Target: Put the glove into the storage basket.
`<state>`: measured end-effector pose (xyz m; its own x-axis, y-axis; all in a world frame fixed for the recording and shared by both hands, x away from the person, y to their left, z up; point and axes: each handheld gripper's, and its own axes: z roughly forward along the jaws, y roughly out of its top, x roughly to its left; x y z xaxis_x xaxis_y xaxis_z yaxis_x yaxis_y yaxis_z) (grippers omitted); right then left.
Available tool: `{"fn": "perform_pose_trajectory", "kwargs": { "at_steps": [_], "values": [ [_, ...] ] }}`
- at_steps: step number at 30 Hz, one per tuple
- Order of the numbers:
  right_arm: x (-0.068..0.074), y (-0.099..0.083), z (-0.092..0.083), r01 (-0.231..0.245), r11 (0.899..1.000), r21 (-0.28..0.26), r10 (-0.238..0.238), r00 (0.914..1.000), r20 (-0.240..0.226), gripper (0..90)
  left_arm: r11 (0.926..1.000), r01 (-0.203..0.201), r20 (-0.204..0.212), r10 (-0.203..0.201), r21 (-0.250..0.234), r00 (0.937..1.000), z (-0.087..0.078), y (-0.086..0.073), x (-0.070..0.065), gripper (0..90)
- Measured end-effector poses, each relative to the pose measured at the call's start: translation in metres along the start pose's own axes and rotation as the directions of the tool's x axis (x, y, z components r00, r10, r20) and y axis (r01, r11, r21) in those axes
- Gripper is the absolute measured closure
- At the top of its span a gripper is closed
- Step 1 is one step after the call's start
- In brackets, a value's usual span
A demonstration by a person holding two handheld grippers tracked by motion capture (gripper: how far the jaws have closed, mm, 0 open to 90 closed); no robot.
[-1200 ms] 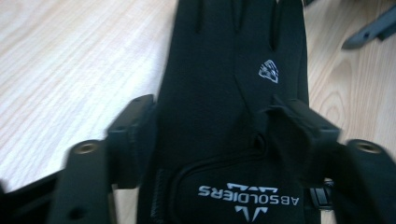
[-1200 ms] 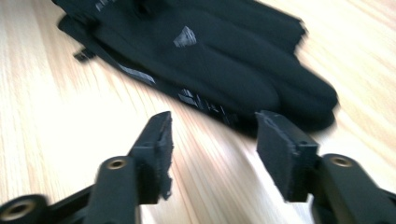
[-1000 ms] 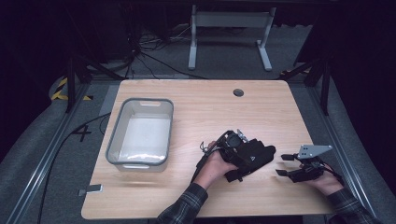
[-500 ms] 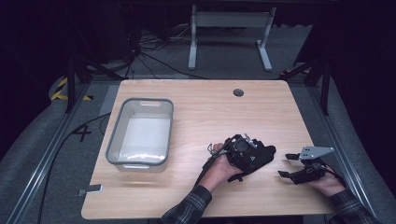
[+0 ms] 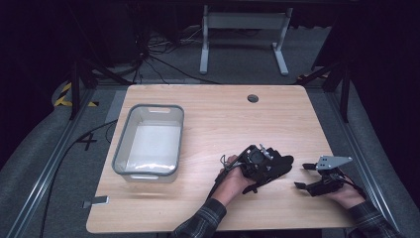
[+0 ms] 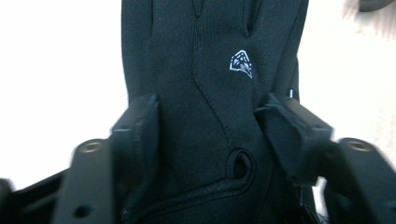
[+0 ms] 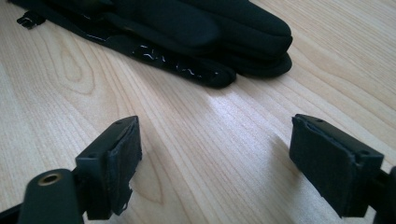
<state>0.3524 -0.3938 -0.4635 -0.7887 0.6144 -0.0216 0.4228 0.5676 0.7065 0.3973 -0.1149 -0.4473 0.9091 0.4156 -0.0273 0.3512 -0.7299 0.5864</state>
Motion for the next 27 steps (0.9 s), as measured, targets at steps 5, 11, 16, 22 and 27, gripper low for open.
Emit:
{"fn": "perform_pose_trajectory", "kwargs": {
  "at_steps": [5,11,16,22,27],
  "values": [
    [0.000,0.000,0.000,-0.001,1.000,-0.001,0.001,1.0000,0.000,17.8,0.9999,-0.010,0.019,0.010,-0.013,0.9998,-0.001,-0.001,-0.001,57.0],
    [0.000,0.000,0.000,-0.004,1.000,-0.004,0.004,1.0000,-0.002,17.5,0.9995,-0.020,0.048,0.022,-0.026,0.9986,-0.002,-0.002,-0.002,67.2],
    [-0.001,-0.002,0.000,-0.001,1.000,-0.016,0.001,1.0000,-0.008,16.3,0.9983,0.038,0.103,-0.033,-0.045,0.9941,-0.006,-0.001,0.005,68.5],
    [-0.001,-0.003,0.001,0.004,1.000,-0.025,-0.004,1.0000,-0.006,15.6,0.9963,0.067,0.132,-0.060,-0.054,0.9895,-0.016,0.000,0.008,68.3],
    [-0.001,-0.003,0.002,0.003,1.000,-0.030,-0.003,1.0000,-0.007,14.8,0.9939,0.077,0.140,-0.066,-0.078,0.9880,-0.034,0.003,0.012,68.2]
  ]
}}
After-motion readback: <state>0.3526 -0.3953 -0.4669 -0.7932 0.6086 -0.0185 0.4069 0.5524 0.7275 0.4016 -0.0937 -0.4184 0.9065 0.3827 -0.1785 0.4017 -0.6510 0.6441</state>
